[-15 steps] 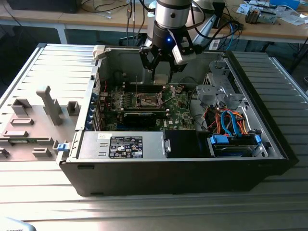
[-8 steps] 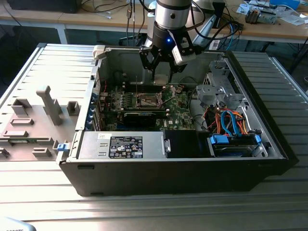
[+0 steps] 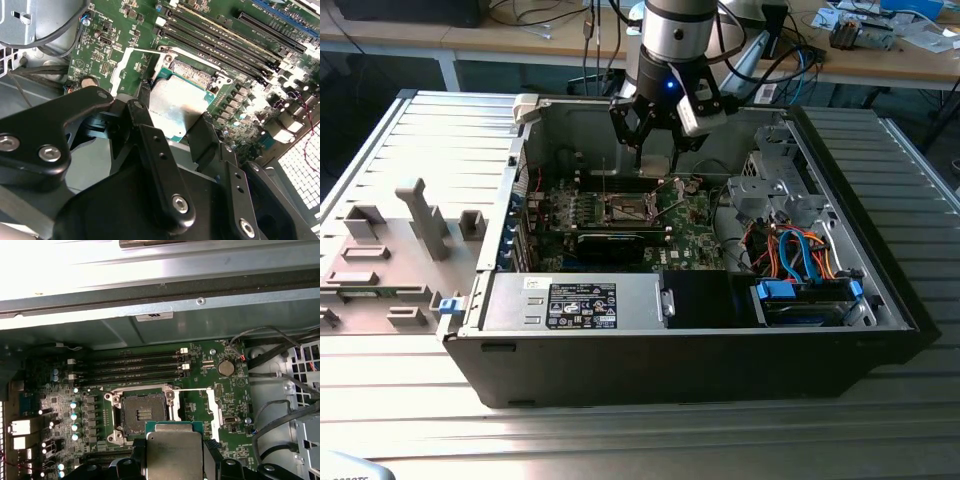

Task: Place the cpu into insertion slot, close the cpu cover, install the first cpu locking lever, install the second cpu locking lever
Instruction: 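Place the cpu into insertion slot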

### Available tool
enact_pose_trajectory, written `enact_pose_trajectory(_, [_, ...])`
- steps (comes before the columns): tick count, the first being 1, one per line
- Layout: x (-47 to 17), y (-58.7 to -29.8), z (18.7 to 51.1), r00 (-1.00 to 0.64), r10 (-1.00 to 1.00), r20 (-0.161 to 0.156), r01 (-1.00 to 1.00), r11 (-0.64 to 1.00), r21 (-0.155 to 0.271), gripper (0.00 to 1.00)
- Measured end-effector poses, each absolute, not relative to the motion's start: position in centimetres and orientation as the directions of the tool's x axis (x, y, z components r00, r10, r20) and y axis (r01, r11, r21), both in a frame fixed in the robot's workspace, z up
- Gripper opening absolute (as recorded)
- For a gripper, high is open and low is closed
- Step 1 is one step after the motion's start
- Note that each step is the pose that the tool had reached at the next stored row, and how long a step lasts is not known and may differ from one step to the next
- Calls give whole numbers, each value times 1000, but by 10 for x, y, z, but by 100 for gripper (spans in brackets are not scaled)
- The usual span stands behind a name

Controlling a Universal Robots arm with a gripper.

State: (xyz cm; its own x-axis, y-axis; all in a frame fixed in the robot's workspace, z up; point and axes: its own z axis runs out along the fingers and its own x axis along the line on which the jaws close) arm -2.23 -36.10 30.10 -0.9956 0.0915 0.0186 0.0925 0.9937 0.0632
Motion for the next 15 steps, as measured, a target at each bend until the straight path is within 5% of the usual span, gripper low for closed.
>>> enact_pose_trajectory(15, [-22,-361,298,-995,98,19,99,993,63,54])
